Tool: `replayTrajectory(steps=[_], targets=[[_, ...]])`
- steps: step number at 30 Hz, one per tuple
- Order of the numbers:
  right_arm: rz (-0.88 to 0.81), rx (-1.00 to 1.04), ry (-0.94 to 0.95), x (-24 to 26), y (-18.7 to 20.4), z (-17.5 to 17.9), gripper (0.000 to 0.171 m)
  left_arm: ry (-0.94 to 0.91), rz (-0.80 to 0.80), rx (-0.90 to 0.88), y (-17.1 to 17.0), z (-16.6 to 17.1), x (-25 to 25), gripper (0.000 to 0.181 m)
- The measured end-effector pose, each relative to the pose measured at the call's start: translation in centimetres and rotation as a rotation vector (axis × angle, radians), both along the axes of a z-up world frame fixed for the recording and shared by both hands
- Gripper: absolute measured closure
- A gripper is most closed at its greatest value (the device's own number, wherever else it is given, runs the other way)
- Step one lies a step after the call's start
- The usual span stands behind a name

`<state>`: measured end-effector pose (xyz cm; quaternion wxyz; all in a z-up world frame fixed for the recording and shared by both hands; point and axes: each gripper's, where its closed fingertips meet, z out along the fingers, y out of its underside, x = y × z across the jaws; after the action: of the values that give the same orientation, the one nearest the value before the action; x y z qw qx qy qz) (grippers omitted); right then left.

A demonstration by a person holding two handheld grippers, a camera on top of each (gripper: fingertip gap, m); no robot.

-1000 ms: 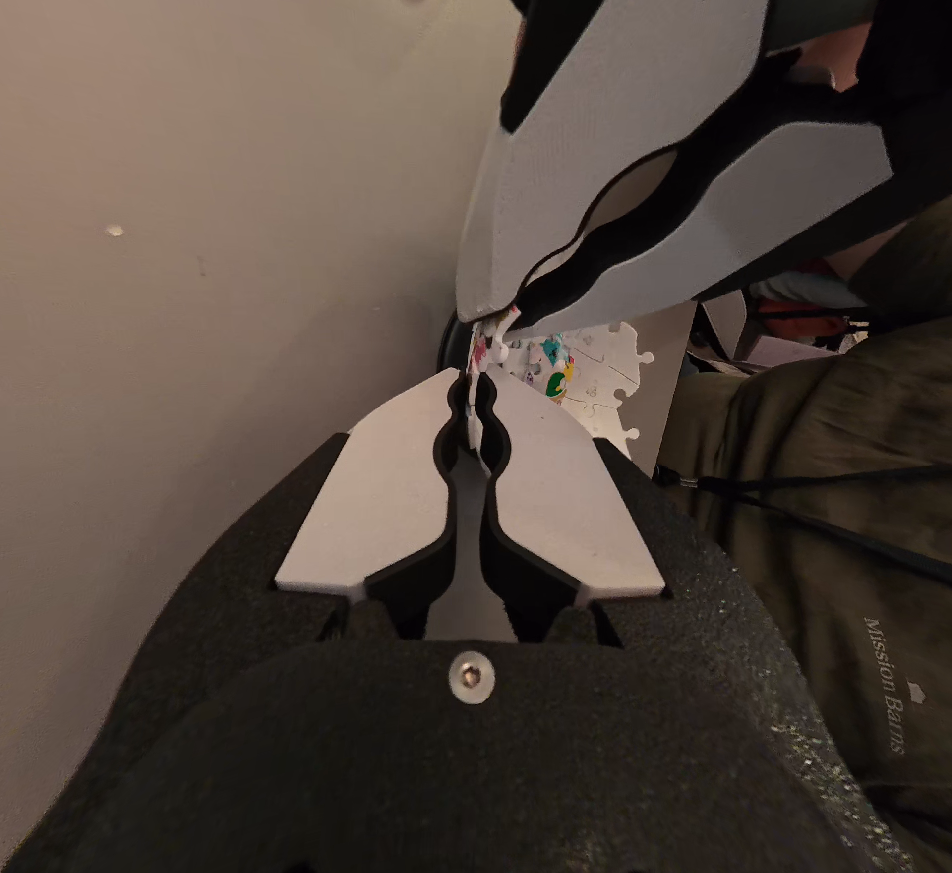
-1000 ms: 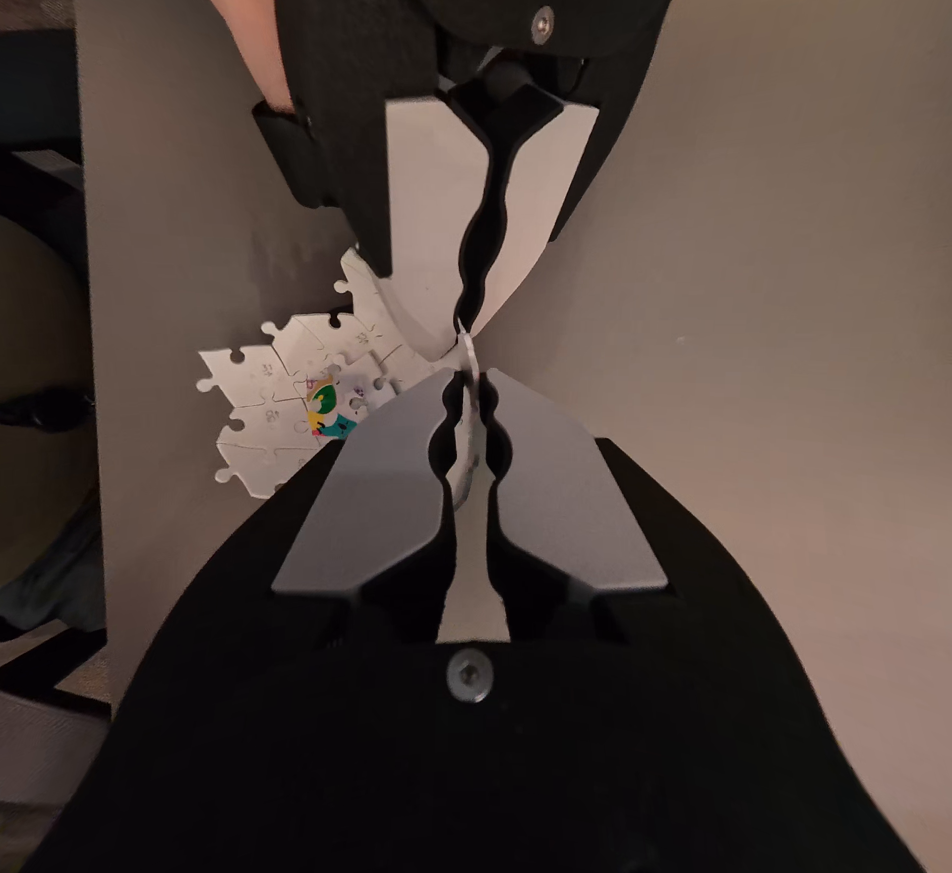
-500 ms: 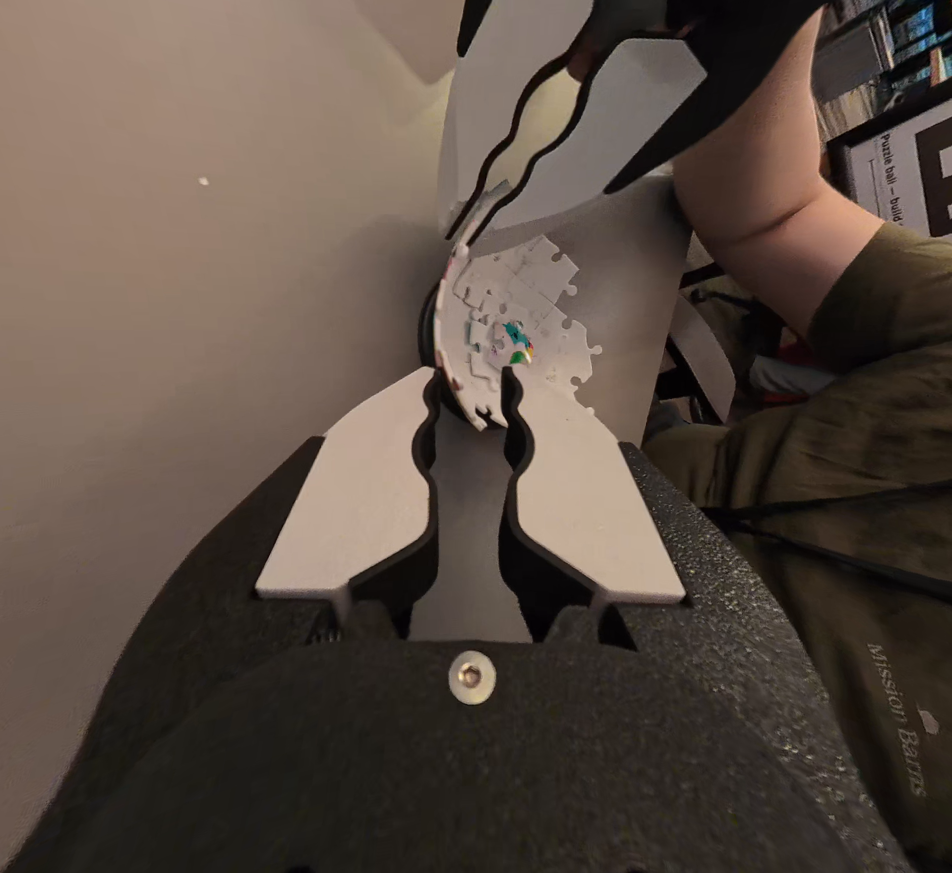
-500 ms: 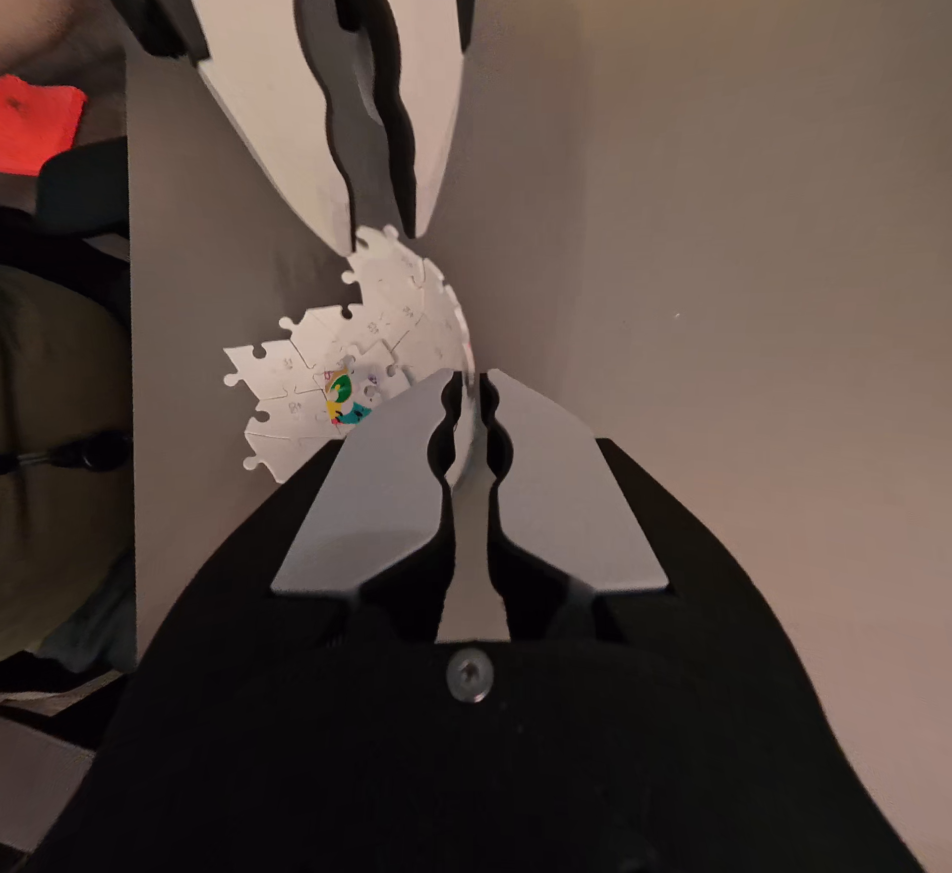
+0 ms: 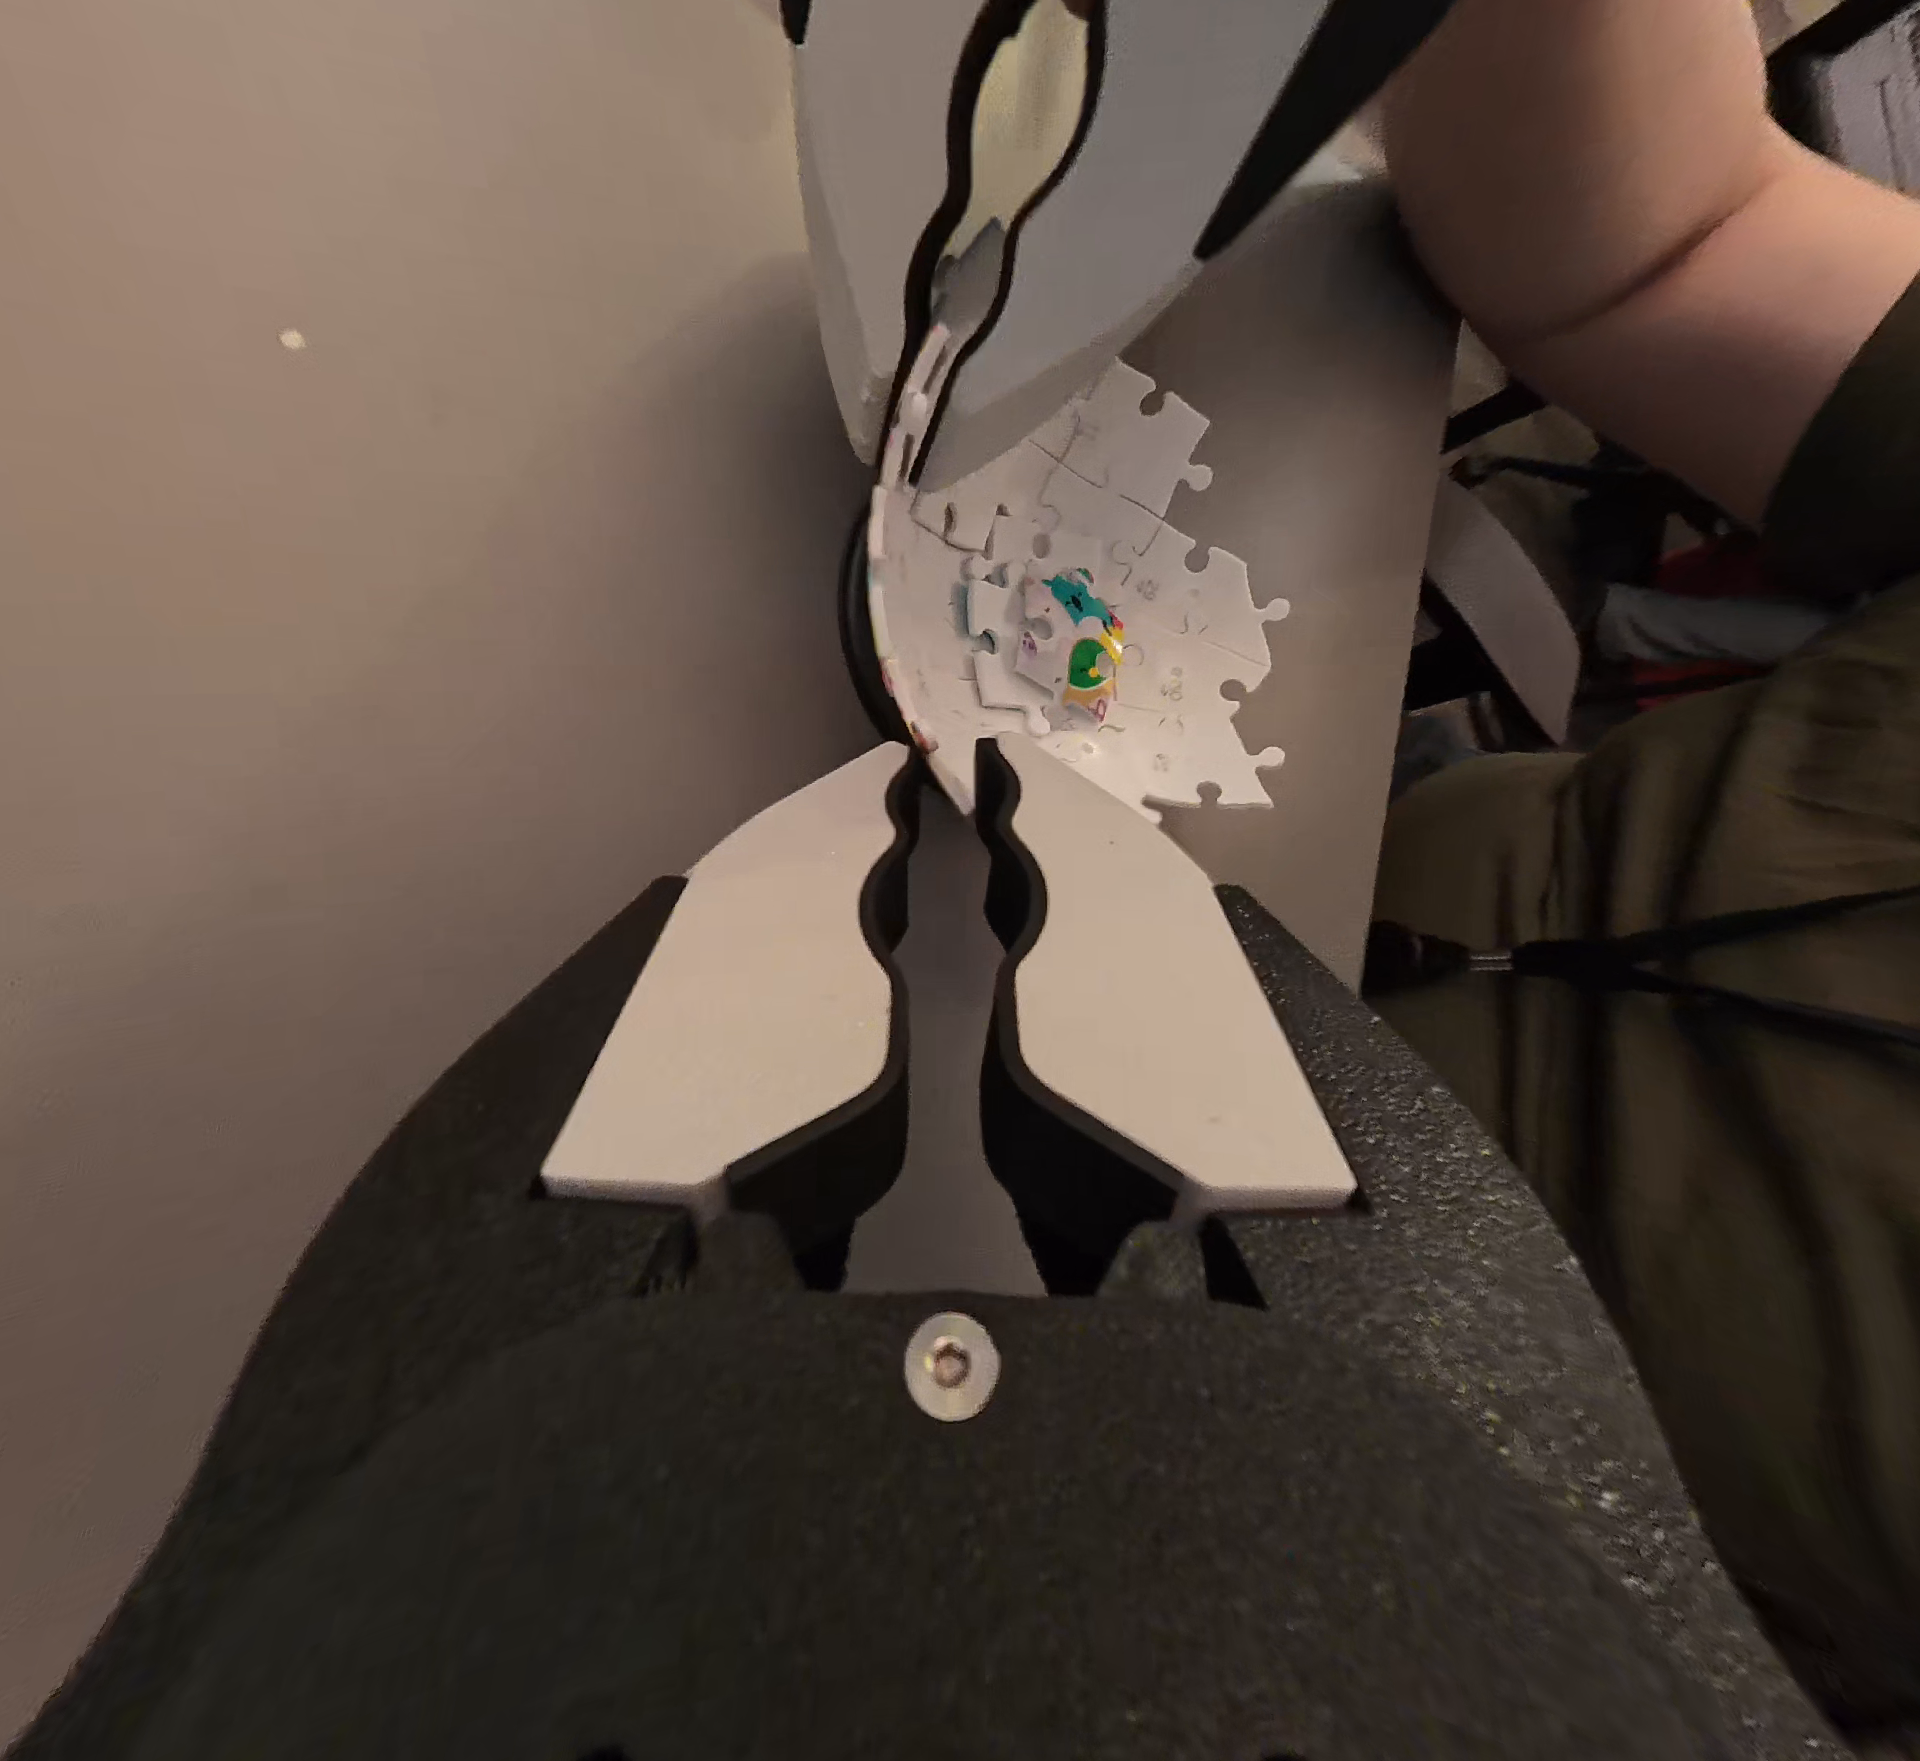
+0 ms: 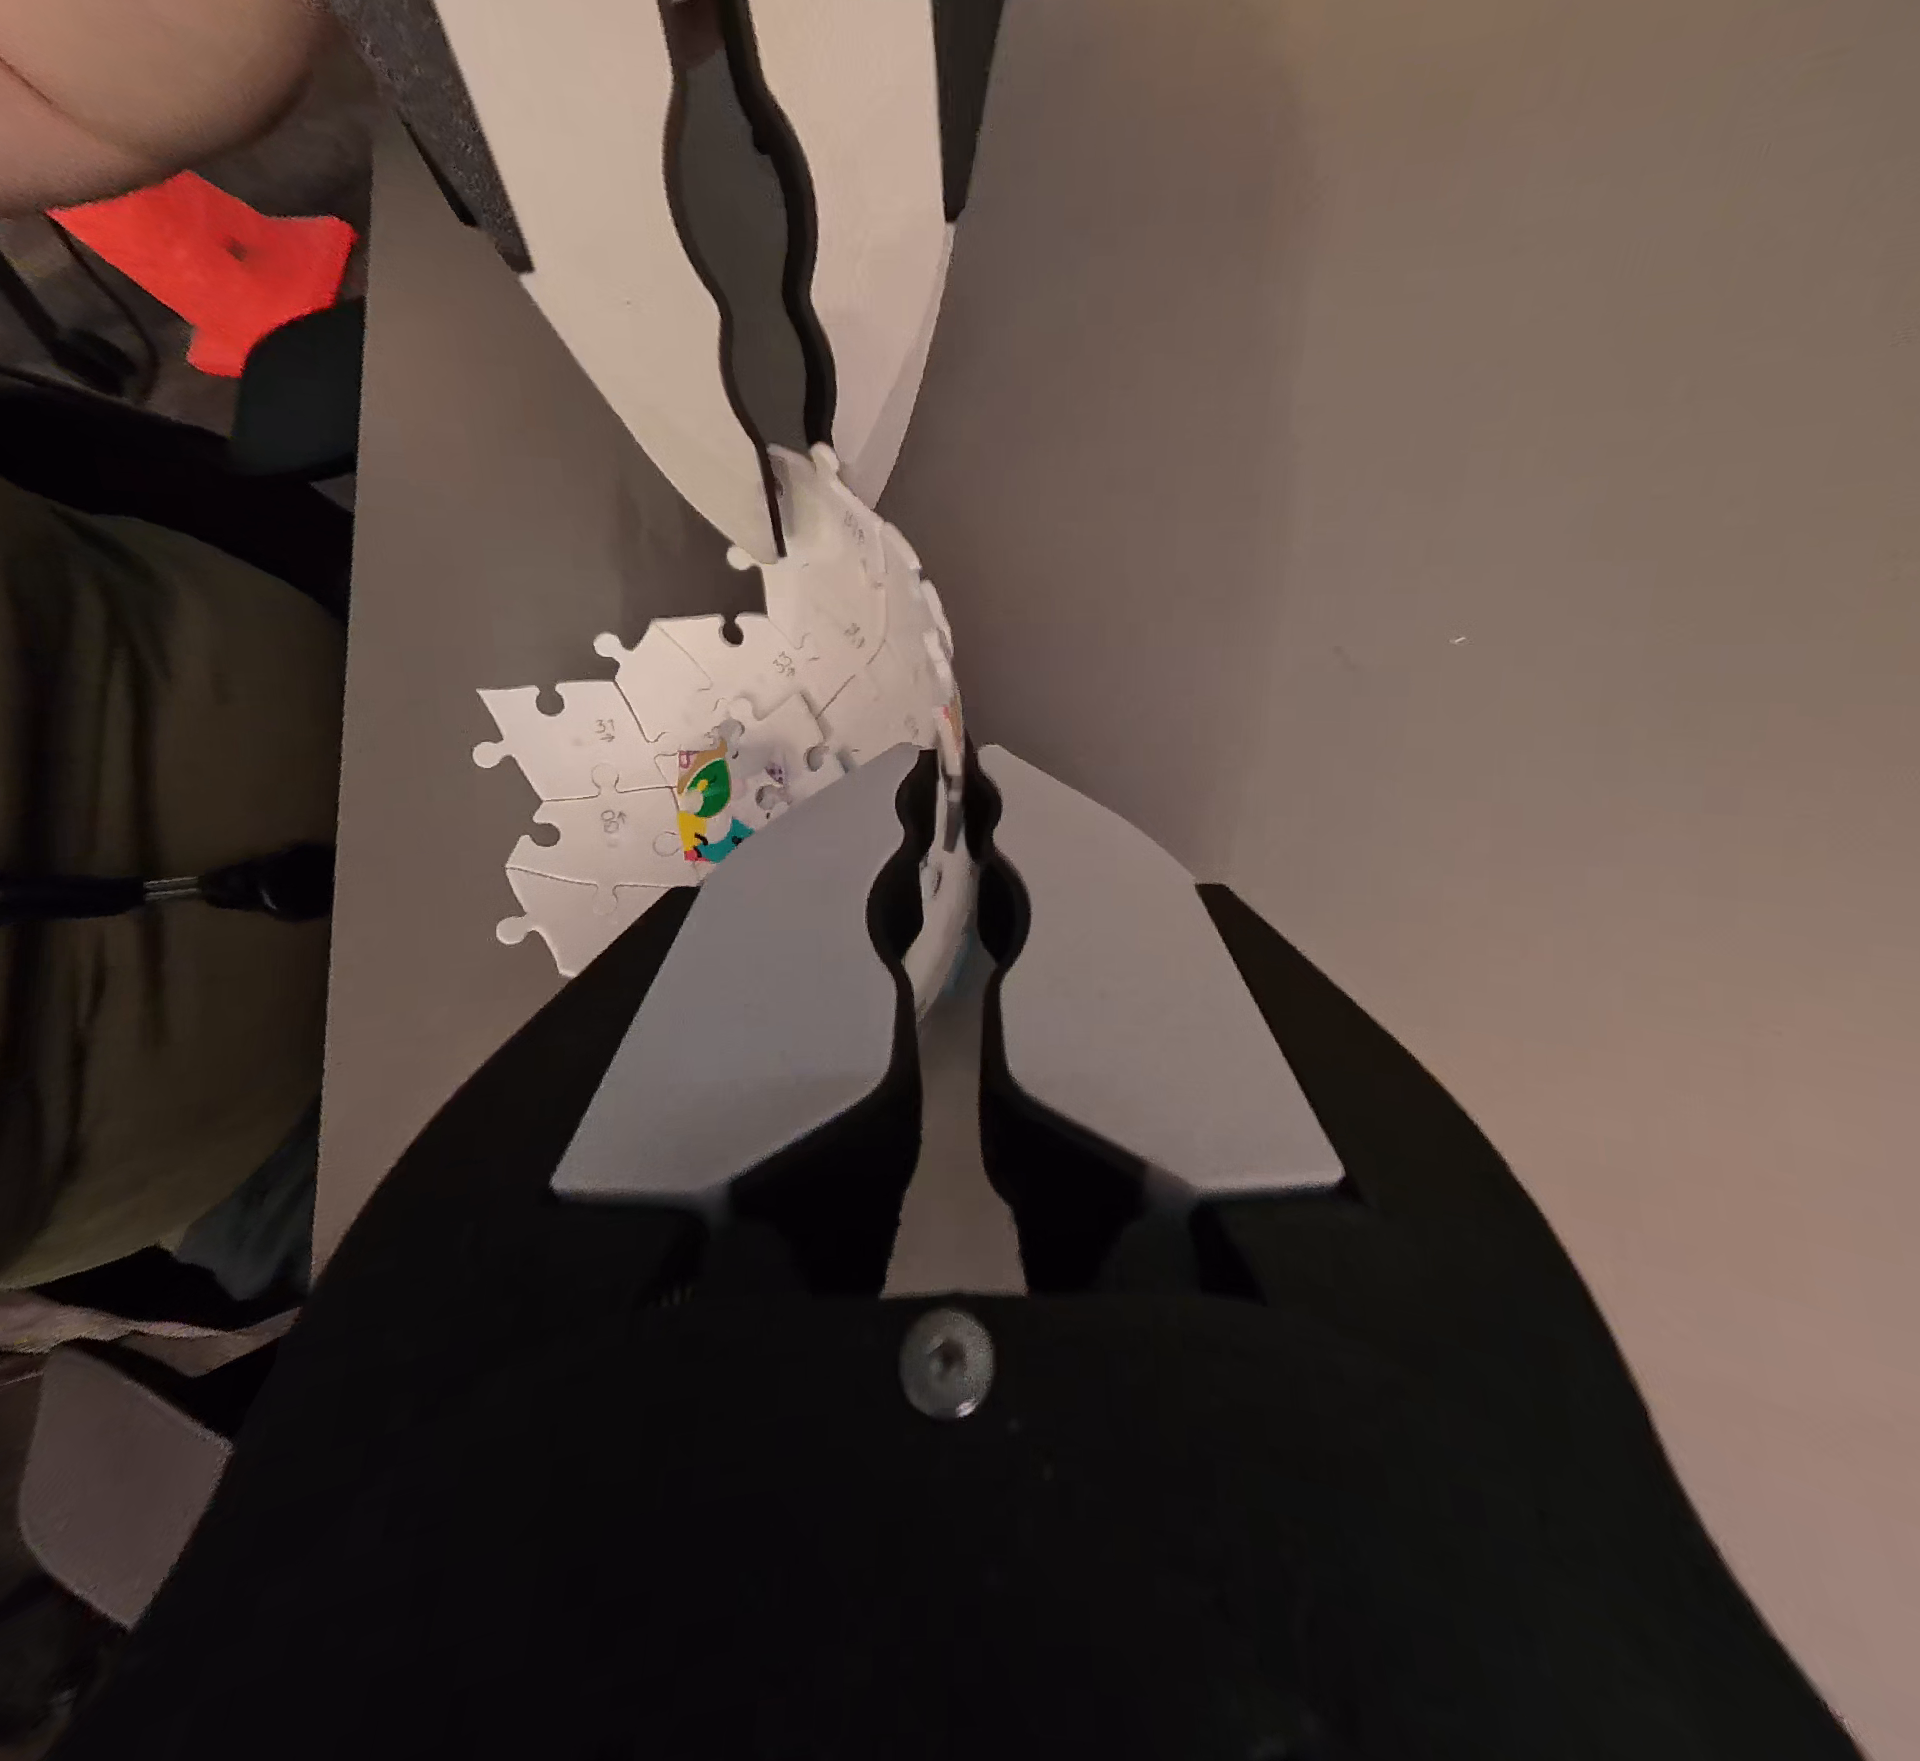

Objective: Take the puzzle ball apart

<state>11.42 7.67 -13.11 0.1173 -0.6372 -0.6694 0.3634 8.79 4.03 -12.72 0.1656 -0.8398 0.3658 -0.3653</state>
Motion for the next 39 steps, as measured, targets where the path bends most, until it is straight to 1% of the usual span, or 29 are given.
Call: replayTrajectory(steps=[6,7,10,11,14,17,20,22,23,25,26,29,36,39], targets=[[0.002,-0.029,0.002,0.2,0.2,0.1,0.167,0.013,-0.046,0.073,0.1,0.0,0.0,0.171],[0.003,-0.02,0.003,0.1,0.1,0.1,0.167,0.014,-0.042,0.064,0.1,0.0,0.0,0.171],[0.002,0.012,0.0,0.0,0.1,0.1,0.167,-0.015,-0.002,-0.05,0.2,0.1,0.1,0.168],[0.0,0.017,0.001,-0.1,0.1,0.1,0.165,-0.02,0.01,-0.068,0.4,0.0,0.2,0.165],[0.049,0.065,0.019,-0.1,-0.4,0.9,0.154,-0.001,0.012,-0.065,0.9,-0.3,0.4,0.174],[0.135,0.158,0.102,-1.1,-0.3,2.3,0.149,0.08,-0.029,0.01,1.2,-0.7,0.5,0.176],[0.183,0.128,0.011,-1.1,-0.1,1.6,0.149,0.118,-0.058,0.052,1.7,-0.3,1.0,0.177],[0.197,0.073,0.013,-1.3,-0.4,1.6,0.154,0.116,-0.05,0.06,2.1,0.1,1.2,0.178],[0.191,0.036,0.017,-1.4,-0.5,1.6,0.158,0.119,-0.044,0.063,2.3,0.1,1.2,0.178],[0.155,-0.018,-0.034,-1.1,-0.3,1.1,0.16,0.101,-0.037,0.063,2.5,0.3,1.3,0.178],[0.123,-0.022,-0.063,-1.0,0.1,0.7,0.163,0.099,-0.031,0.063,2.7,0.2,1.2,0.178],[0.098,-0.022,-0.099,-0.7,0.2,0.3,0.167,0.093,-0.023,0.061,2.7,0.0,1.3,0.178],[0.072,-0.02,-0.149,-0.6,0.2,0.3,0.168,0.141,-0.06,0.141,2.7,0.0,1.3,0.178],[0.068,-0.022,-0.162,-0.4,0.5,0.1,0.168,0.115,-0.087,0.16,2.4,0.6,1.7,0.178]])
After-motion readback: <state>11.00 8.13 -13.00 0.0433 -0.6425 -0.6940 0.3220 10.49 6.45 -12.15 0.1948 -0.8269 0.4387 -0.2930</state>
